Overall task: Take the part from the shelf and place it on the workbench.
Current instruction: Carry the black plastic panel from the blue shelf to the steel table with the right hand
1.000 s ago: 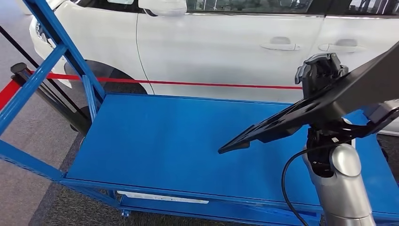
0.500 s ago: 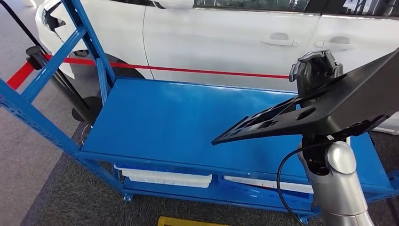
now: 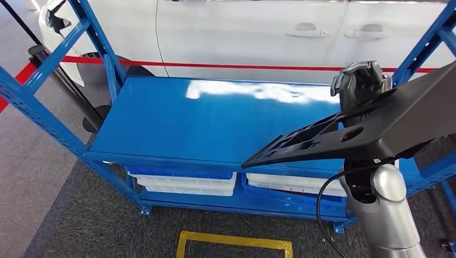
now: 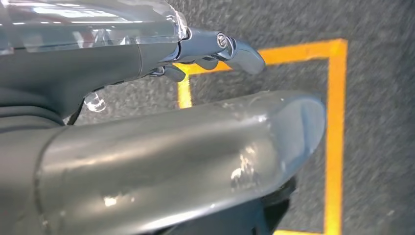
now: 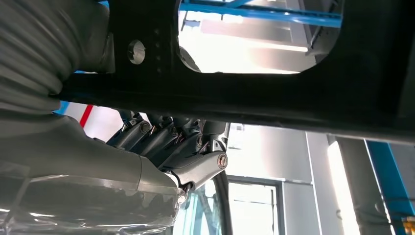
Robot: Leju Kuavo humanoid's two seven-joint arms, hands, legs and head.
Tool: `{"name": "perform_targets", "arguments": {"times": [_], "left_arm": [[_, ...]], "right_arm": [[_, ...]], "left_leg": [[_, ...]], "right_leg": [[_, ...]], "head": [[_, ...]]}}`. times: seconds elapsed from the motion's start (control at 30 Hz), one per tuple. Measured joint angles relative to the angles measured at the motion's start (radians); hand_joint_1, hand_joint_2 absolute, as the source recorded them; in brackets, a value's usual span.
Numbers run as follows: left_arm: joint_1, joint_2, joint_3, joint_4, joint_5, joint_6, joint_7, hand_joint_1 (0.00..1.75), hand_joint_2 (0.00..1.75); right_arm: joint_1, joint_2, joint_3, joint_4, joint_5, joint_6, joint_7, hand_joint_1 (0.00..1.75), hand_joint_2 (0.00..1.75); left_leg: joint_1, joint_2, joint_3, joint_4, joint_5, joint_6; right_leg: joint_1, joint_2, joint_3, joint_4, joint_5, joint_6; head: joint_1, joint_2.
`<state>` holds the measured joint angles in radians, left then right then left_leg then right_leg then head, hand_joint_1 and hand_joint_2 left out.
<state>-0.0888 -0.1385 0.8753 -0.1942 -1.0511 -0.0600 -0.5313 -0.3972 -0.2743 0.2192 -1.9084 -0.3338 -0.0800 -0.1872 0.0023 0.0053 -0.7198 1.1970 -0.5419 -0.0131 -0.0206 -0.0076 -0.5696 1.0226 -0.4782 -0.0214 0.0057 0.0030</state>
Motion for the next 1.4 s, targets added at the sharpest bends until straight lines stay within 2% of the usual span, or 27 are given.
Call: {"name": "perform_targets", "arguments": {"times": [0.03, 0.07, 0.13, 0.2, 0.27, 0.3, 0.37, 0.4, 0.47, 0.53, 0.57, 0.6, 0.63, 0.7, 0.77, 0.8, 0.87, 0.93, 1.03, 1.07, 1.13, 1.17, 1.2, 1.23, 1.3, 1.33, 1.4], "left_arm": [[0.000, 0.000, -0.001, 0.000, -0.001, 0.000, 0.000, 0.00, 0.00], [-0.001, -0.001, -0.002, 0.000, -0.002, -0.001, 0.000, 0.00, 0.00], [-0.003, -0.002, -0.002, 0.000, -0.005, 0.000, -0.001, 0.00, 0.00], [-0.005, -0.003, -0.002, 0.000, -0.007, 0.003, -0.003, 0.00, 0.00], [-0.007, -0.003, -0.002, -0.001, -0.008, 0.009, -0.004, 0.00, 0.00], [-0.007, -0.003, -0.002, -0.002, -0.008, 0.011, -0.004, 0.00, 0.00], [-0.007, -0.005, -0.003, -0.002, -0.008, 0.014, -0.004, 0.00, 0.00], [-0.007, -0.006, -0.003, -0.002, -0.009, 0.016, -0.004, 0.00, 0.00], [-0.007, -0.007, -0.003, -0.002, -0.010, 0.019, -0.004, 0.00, 0.00], [-0.008, -0.008, -0.003, -0.002, -0.010, 0.022, -0.004, 0.00, 0.00], [-0.008, -0.008, -0.003, -0.002, -0.010, 0.022, -0.004, 0.00, 0.00], [-0.008, -0.008, -0.003, -0.002, -0.010, 0.023, -0.004, 0.00, 0.00], [-0.008, -0.009, -0.003, -0.002, -0.010, 0.024, -0.004, 0.00, 0.00], [-0.008, -0.010, -0.003, -0.002, -0.010, 0.024, -0.004, 0.00, 0.00], [-0.008, -0.011, -0.003, -0.002, -0.010, 0.025, -0.004, 0.00, 0.00], [-0.008, -0.011, -0.003, -0.002, -0.010, 0.025, -0.004, 0.00, 0.00], [-0.006, -0.012, -0.003, -0.002, -0.012, 0.027, -0.004, 0.00, 0.00], [-0.004, -0.012, -0.004, -0.002, -0.016, 0.029, -0.004, 0.00, 0.00], [-0.001, -0.013, -0.007, -0.002, -0.020, 0.029, -0.004, 0.00, 0.00], [-0.001, -0.014, -0.008, -0.002, -0.021, 0.029, -0.004, 0.00, 0.00], [-0.001, -0.015, -0.010, -0.002, -0.021, 0.028, -0.005, 0.00, 0.00], [-0.001, -0.015, -0.010, -0.002, -0.021, 0.028, -0.005, 0.00, 0.00], [-0.002, -0.015, -0.010, -0.002, -0.021, 0.029, -0.006, 0.00, 0.00], [-0.003, -0.015, -0.011, -0.002, -0.021, 0.030, -0.006, 0.00, 0.00], [-0.005, -0.015, -0.011, -0.002, -0.019, 0.034, -0.006, 0.00, 0.00], [-0.006, -0.015, -0.011, -0.002, -0.018, 0.038, -0.004, 0.00, 0.00], [-0.005, -0.015, -0.011, -0.002, -0.016, 0.045, 0.000, 0.00, 0.00]], "right_arm": [[0.004, 0.000, 0.000, 0.000, 0.000, 0.000, 0.000, 1.75, 1.75], [0.009, 0.000, 0.000, 0.000, 0.000, 0.000, -0.001, 1.75, 1.75], [0.026, 0.000, -0.001, -0.001, 0.002, 0.001, -0.008, 1.75, 1.75], [0.055, 0.000, -0.005, -0.008, 0.009, 0.003, -0.025, 1.75, 1.75], [0.083, 0.000, -0.011, -0.018, 0.018, 0.008, -0.042, 1.75, 1.75], [0.094, 0.000, -0.013, -0.021, 0.021, 0.011, -0.047, 1.75, 1.75], [0.113, 0.000, -0.015, -0.025, 0.025, 0.015, -0.053, 1.75, 1.75], [0.123, 0.000, -0.017, -0.027, 0.028, 0.016, -0.055, 1.75, 1.75], [0.139, 0.000, -0.022, -0.028, 0.034, 0.016, -0.057, 1.75, 1.75], [0.149, 0.000, -0.024, -0.030, 0.036, 0.017, -0.057, 1.75, 1.75], [0.155, 0.000, -0.024, -0.030, 0.037, 0.017, -0.057, 1.75, 1.75], [0.159, 0.000, -0.025, -0.030, 0.037, 0.017, -0.057, 1.75, 1.75], [0.163, 0.000, -0.025, -0.030, 0.037, 0.017, -0.057, 1.75, 1.75], [0.165, 0.000, -0.026, -0.033, 0.037, 0.017, -0.057, 1.75, 1.75], [0.165, 0.000, -0.027, -0.038, 0.038, 0.017, -0.058, 1.75, 1.75], [0.165, 0.000, -0.028, -0.040, 0.038, 0.017, -0.058, 1.75, 1.75], [0.167, 0.001, -0.029, -0.042, 0.038, 0.017, -0.058, 1.75, 1.75], [0.170, 0.001, -0.029, -0.042, 0.039, 0.018, -0.058, 1.75, 1.75], [0.180, 0.002, -0.029, -0.042, 0.045, 0.019, -0.059, 1.75, 1.75], [0.187, 0.002, -0.029, -0.042, 0.049, 0.019, -0.061, 1.75, 1.75], [0.207, 0.003, -0.029, -0.044, 0.062, 0.018, -0.069, 1.75, 1.75], [0.217, 0.004, -0.029, -0.046, 0.068, 0.018, -0.074, 1.75, 1.75], [0.226, 0.006, -0.029, -0.051, 0.074, 0.018, -0.078, 1.75, 1.75], [0.234, 0.007, -0.029, -0.057, 0.078, 0.017, -0.082, 1.75, 1.75], [0.241, 0.009, -0.029, -0.069, 0.085, 0.017, -0.087, 1.75, 1.75], [0.242, 0.010, -0.029, -0.073, 0.087, 0.018, -0.088, 1.75, 1.75], [0.240, 0.012, -0.028, -0.075, 0.089, 0.018, -0.084, 1.75, 1.75]], "left_leg": [[0.001, 0.000, -0.008, 0.060, -0.031, -0.003], [0.002, 0.000, -0.007, 0.103, -0.038, -0.005], [0.002, 0.000, 0.039, 0.101, 0.008, -0.003], [0.000, -0.003, 0.144, -0.023, 0.040, 0.009], [-0.006, -0.006, 0.237, -0.158, 0.019, 0.021], [-0.009, -0.007, 0.258, -0.195, 0.007, 0.026], [-0.010, -0.004, 0.251, -0.209, 0.023, 0.037], [-0.008, -0.001, 0.245, -0.214, 0.036, 0.044], [-0.004, 0.004, 0.220, -0.221, 0.066, 0.058], [-0.007, 0.005, 0.185, -0.217, 0.091, 0.064], [-0.008, 0.006, 0.166, -0.213, 0.102, 0.063], [-0.009, 0.006, 0.147, -0.207, 0.113, 0.062], [-0.009, 0.006, 0.128, -0.200, 0.122, 0.060], [-0.010, 0.006, 0.093, -0.183, 0.137, 0.054], [-0.012, 0.005, 0.072, -0.167, 0.150, 0.045], [-0.013, 0.004, 0.067, -0.165, 0.158, 0.040], [-0.011, 0.003, 0.059, -0.165, 0.172, 0.028], [-0.008, 0.000, 0.041, -0.137, 0.131, 0.016], [0.000, -0.002, 0.008, 0.012, -0.018, 0.002], [0.002, -0.002, 0.007, 0.064, -0.039, -0.001], [0.004, -0.002, 0.037, 0.099, -0.010, -0.002], [0.004, -0.002, 0.073, 0.073, 0.021, 0.000], [0.004, -0.003, 0.123, 0.018, 0.039, 0.004], [0.002, -0.003, 0.182, -0.060, 0.036, 0.010], [-0.004, -0.005, 0.260, -0.178, 0.006, 0.021], [-0.008, -0.005, 0.272, -0.206, 0.000, 0.025], [-0.007, -0.002, 0.260, -0.217, 0.022, 0.038]], "right_leg": [[0.001, 0.000, -0.015, 0.001, 0.012, 0.000], [0.001, 0.000, -0.031, 0.002, 0.023, 0.001], [0.002, 0.000, -0.061, 0.004, 0.046, 0.004], [0.003, 0.000, -0.082, 0.007, 0.064, 0.011], [0.002, -0.002, -0.089, 0.006, 0.082, 0.022], [0.001, -0.003, -0.091, 0.003, 0.091, 0.028], [-0.002, -0.003, -0.092, -0.004, 0.106, 0.041], [-0.002, -0.001, -0.096, 0.000, 0.095, 0.046], [-0.003, 0.003, -0.118, 0.065, 0.009, 0.052], [-0.002, 0.004, -0.146, 0.192, -0.088, 0.055], [-0.002, 0.004, -0.151, 0.246, -0.101, 0.056], [-0.002, 0.004, -0.145, 0.277, -0.088, 0.057], [-0.002, 0.004, -0.124, 0.275, -0.060, 0.057], [-0.001, 0.004, -0.030, 0.172, -0.024, 0.053], [0.003, 0.004, 0.061, 0.040, -0.049, 0.045], [0.006, 0.004, 0.081, 0.004, -0.063, 0.039], [0.008, 0.002, 0.073, -0.010, -0.054, 0.025], [0.004, -0.002, 0.051, -0.012, -0.030, 0.009], [0.004, -0.004, 0.007, -0.012, 0.008, -0.003], [0.004, -0.004, -0.010, -0.010, 0.020, -0.003], [0.005, -0.005, -0.048, -0.004, 0.045, 0.001], [0.005, -0.005, -0.065, 0.000, 0.055, 0.003], [0.005, -0.005, -0.080, 0.003, 0.065, 0.006], [0.006, -0.004, -0.090, 0.006, 0.075, 0.010], [0.005, -0.005, -0.098, 0.004, 0.096, 0.021], [0.004, -0.006, -0.098, 0.000, 0.107, 0.027], [0.002, -0.004, -0.103, -0.005, 0.113, 0.039]], "head": [[0.000, 0.000], [0.000, 0.000], [0.000, 0.000], [0.000, 0.000], [0.001, 0.000], [-0.001, 0.000], [-0.002, 0.000], [-0.002, 0.000], [0.004, 0.000], [0.007, 0.000], [0.007, 0.000], [0.007, 0.000], [0.007, 0.000], [0.008, 0.000], [0.007, 0.000], [0.007, 0.000], [0.008, 0.000], [0.007, 0.000], [0.001, 0.000], [0.001, 0.000], [0.001, 0.000], [0.001, 0.000], [0.001, 0.000], [0.001, 0.000], [0.001, 0.000], [0.000, 0.000], [-0.002, 0.000]]}}
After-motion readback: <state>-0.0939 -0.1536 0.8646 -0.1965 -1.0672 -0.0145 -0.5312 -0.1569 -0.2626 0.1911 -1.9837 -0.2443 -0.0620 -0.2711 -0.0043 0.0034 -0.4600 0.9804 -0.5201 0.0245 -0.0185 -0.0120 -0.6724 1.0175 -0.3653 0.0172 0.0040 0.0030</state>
